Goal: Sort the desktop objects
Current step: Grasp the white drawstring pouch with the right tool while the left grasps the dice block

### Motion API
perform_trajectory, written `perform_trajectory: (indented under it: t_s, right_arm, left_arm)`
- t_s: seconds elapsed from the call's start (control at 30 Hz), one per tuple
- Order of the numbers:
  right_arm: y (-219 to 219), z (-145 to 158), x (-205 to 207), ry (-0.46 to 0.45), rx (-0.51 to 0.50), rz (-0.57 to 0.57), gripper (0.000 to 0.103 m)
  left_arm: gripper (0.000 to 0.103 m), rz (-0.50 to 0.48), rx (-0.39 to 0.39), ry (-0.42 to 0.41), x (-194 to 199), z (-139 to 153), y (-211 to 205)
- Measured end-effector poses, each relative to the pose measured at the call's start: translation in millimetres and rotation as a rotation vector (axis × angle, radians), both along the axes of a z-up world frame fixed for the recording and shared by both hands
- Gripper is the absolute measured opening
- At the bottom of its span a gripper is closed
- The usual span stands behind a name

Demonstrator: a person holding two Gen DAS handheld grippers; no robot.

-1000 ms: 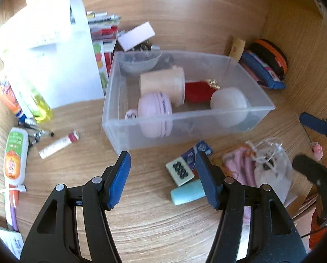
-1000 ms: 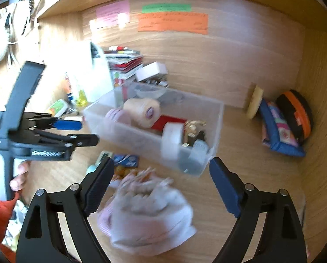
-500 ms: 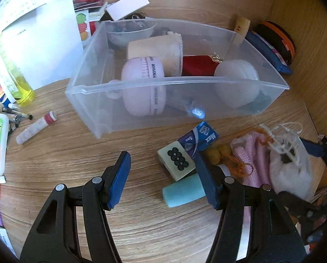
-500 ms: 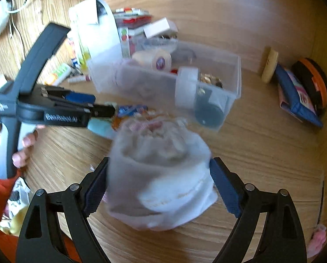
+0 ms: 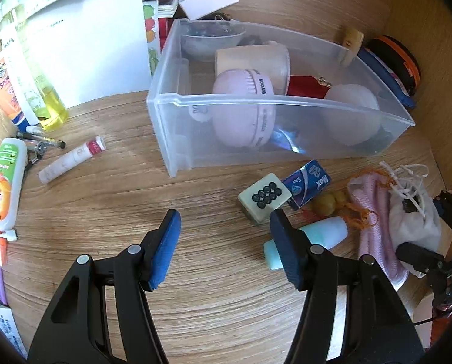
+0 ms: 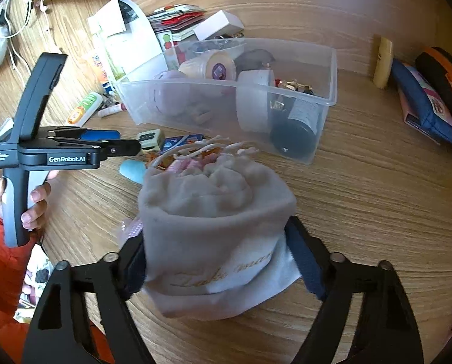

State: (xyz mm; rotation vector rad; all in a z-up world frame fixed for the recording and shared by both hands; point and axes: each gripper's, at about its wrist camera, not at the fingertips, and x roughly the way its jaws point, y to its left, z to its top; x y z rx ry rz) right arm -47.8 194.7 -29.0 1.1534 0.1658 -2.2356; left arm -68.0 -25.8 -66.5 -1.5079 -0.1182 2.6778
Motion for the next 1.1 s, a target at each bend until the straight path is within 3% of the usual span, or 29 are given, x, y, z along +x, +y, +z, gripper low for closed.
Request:
perform_trajectory:
  t_s: [0.07, 0.3, 0.43, 0.47, 0.7, 1.1]
  right_arm:
    - [-1, 2, 1, 0.002, -0.01, 0.009, 0.064]
    - [3, 10, 2, 0.025, -0.021, -0.008, 0.052]
    - [6, 17, 5, 0.056, -0.03, -0.016, 0.046]
    - [7, 19, 6, 0.061, -0.033, -0.015, 0.046]
    - [11, 34, 2, 0.1, -0.053, -0.038, 0.044]
    - [16, 69, -15, 0.187, -0.124, -0.091, 0.044]
  left_arm:
    - [0.061, -0.02, -0.002, 0.004, -2, 1, 7]
    - [0.059, -0.065, -0.016, -0.004, -15, -3, 28]
    - [0.045, -0.083, 0.005, 0.013, -14, -2, 32]
    - [0.041, -0.083, 0.0, 0.016, -13, -2, 33]
    - [0.041, -0.054, -0.055, 0.044, -8, -1, 31]
    - [0.04, -0.02, 0.024, 0.161, 9, 41, 11]
